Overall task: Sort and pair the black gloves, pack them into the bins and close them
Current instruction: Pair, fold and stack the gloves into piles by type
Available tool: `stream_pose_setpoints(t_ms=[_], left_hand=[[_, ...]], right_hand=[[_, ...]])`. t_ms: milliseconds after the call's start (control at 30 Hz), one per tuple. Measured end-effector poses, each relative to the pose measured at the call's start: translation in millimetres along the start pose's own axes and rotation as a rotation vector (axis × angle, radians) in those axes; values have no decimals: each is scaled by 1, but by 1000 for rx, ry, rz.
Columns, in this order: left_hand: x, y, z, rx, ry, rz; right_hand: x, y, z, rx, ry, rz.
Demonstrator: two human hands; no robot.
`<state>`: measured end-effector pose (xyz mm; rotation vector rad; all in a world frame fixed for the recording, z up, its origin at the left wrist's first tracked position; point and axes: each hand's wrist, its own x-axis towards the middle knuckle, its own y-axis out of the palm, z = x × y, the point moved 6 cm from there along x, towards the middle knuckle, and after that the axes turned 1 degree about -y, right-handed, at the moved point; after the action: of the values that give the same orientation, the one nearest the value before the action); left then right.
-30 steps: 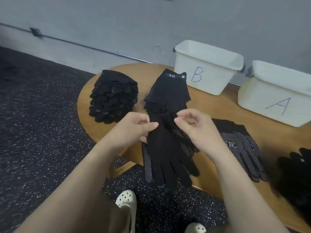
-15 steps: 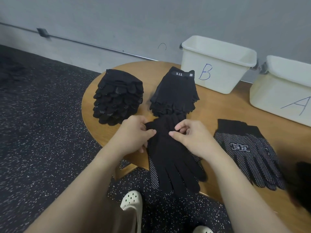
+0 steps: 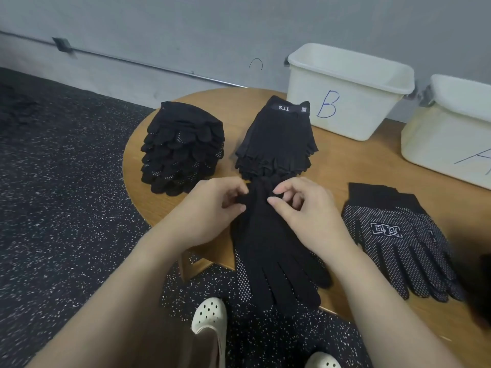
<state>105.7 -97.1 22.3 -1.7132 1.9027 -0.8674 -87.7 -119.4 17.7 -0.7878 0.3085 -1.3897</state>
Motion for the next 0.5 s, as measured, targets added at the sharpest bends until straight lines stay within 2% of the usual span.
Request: stream_pose_setpoints(t_ms=[133, 267, 400, 500], left_hand=[[-2, -4, -6, -130, 94, 74], [0, -5, -5, -229, 65, 122], [2, 1, 5, -244, -54, 60], [7, 5, 11, -147, -137, -26]], right_hand=[[1, 7, -1, 1, 0, 174], [2, 6, 2, 103, 27, 268], [4, 4, -1, 96, 29, 218], [6, 8, -3, -52, 23, 156]])
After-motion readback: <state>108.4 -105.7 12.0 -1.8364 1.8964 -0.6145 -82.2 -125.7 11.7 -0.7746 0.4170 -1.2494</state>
